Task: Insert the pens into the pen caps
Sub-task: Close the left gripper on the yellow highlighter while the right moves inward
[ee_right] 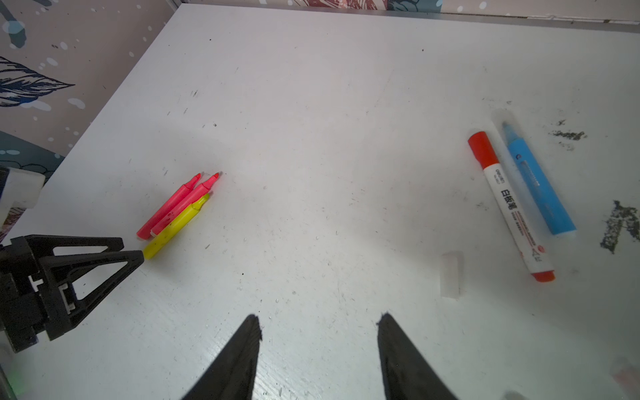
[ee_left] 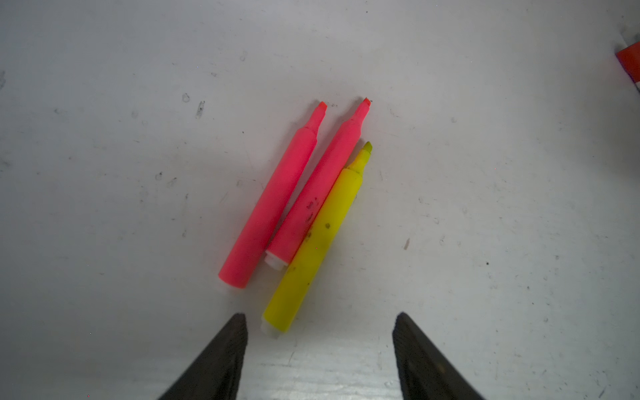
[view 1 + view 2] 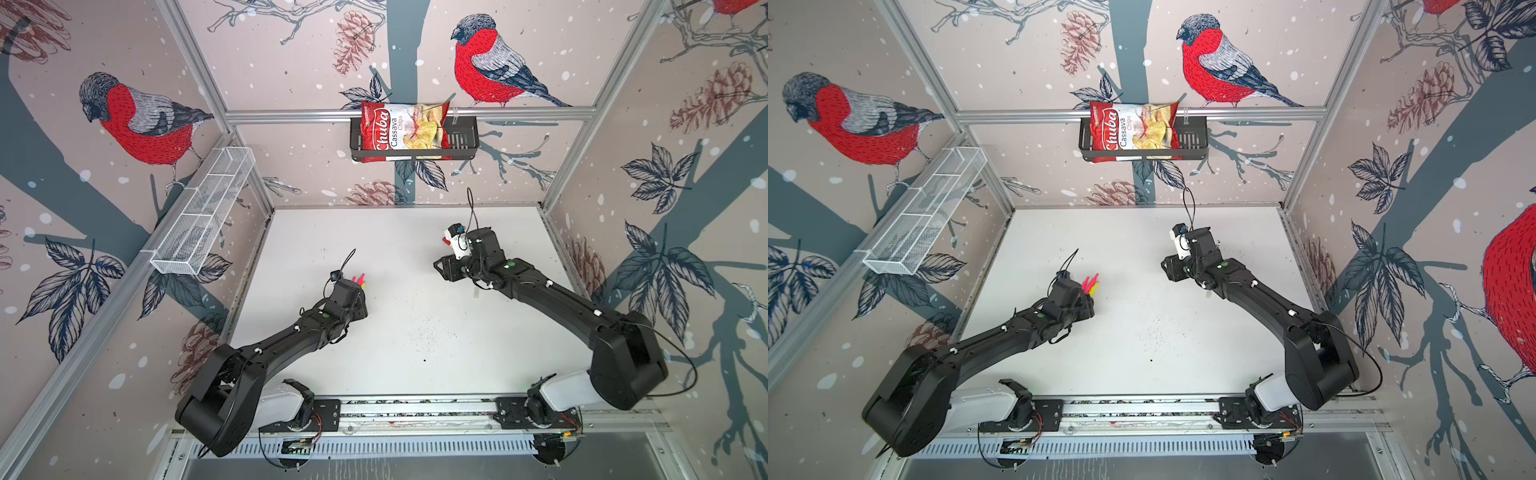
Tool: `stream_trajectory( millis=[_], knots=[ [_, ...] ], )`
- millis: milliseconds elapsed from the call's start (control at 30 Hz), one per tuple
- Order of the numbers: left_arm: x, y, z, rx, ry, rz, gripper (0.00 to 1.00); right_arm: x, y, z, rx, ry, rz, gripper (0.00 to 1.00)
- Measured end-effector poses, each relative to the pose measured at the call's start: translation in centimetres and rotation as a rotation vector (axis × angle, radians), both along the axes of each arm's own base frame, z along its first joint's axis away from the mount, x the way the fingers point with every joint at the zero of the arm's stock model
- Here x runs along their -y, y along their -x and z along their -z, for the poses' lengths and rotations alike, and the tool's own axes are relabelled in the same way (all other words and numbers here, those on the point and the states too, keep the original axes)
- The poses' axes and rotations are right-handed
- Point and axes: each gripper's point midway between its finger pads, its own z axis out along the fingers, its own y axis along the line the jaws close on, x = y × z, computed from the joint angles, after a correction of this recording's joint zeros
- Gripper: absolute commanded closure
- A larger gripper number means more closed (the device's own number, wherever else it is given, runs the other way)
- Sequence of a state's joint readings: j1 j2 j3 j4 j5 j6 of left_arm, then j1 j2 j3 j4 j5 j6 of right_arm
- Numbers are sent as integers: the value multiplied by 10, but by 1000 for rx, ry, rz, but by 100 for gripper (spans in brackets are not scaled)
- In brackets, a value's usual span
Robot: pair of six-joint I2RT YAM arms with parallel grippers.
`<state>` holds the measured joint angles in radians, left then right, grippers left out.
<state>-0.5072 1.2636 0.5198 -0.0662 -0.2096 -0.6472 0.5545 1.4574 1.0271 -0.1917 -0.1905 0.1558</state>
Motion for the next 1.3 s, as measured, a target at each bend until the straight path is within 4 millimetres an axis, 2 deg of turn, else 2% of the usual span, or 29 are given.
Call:
stream_trajectory(
  millis=[767,1300],
  knots=[
    [0,-4,21,-36,-39,27,40,-2,12,-1,1,-33,-8,45],
    [11,-8,32,-81,-42,71,54,0,16,-1,8,-42,-4,46]
  ],
)
